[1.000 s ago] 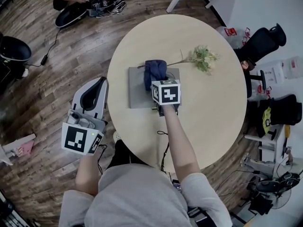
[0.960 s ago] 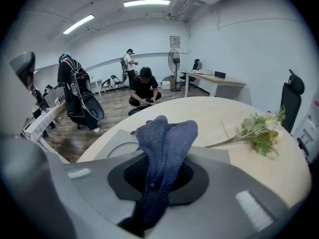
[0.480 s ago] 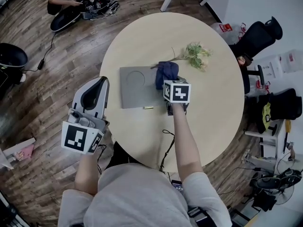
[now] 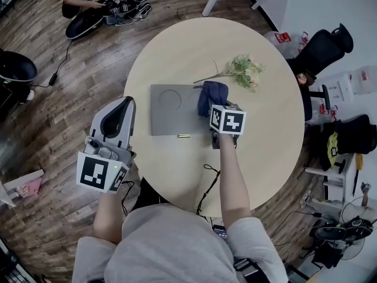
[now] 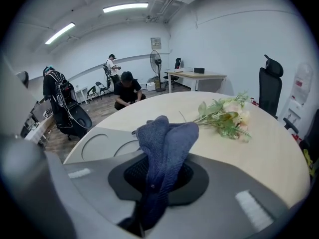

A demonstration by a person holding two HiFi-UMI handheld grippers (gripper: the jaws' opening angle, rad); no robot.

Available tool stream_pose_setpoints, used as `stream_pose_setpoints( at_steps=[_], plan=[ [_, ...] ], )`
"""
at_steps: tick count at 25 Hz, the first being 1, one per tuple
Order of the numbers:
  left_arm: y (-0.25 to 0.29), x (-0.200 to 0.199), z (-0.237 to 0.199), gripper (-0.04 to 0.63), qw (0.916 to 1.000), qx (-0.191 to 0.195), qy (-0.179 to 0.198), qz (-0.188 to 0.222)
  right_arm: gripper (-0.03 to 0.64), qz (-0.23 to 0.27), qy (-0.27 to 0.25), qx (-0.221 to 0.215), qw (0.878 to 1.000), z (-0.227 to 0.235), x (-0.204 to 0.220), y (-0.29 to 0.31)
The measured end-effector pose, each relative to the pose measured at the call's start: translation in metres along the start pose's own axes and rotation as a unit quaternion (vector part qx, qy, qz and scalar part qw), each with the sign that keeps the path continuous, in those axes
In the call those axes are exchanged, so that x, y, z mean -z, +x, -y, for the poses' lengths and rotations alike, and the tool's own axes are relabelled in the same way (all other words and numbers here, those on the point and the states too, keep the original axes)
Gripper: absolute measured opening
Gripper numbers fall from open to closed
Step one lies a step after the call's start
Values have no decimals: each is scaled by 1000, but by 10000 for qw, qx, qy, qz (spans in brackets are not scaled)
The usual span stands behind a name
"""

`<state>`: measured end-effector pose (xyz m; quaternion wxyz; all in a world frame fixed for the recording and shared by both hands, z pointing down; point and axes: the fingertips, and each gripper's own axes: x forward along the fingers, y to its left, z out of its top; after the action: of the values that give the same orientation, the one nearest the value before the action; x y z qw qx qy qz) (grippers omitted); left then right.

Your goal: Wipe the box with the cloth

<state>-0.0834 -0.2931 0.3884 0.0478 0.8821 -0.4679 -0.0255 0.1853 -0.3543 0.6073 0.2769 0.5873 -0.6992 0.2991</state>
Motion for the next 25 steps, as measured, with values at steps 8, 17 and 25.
stream_pose_setpoints(
  at_steps=[8,17,25],
  plan=[
    [-5,-2,1,8,10000,-23,-51,48,67,-129,-208,254,9994,17,6,-8],
    [-16,-12,1,8,9998,-43,-73,169,67,486,38,-530,9974,-45,-20,-41],
    [-33,-15,-3,8,9996,-124,-107,226,67,593,38,-1799,9819,-159,-19,-58]
  ],
)
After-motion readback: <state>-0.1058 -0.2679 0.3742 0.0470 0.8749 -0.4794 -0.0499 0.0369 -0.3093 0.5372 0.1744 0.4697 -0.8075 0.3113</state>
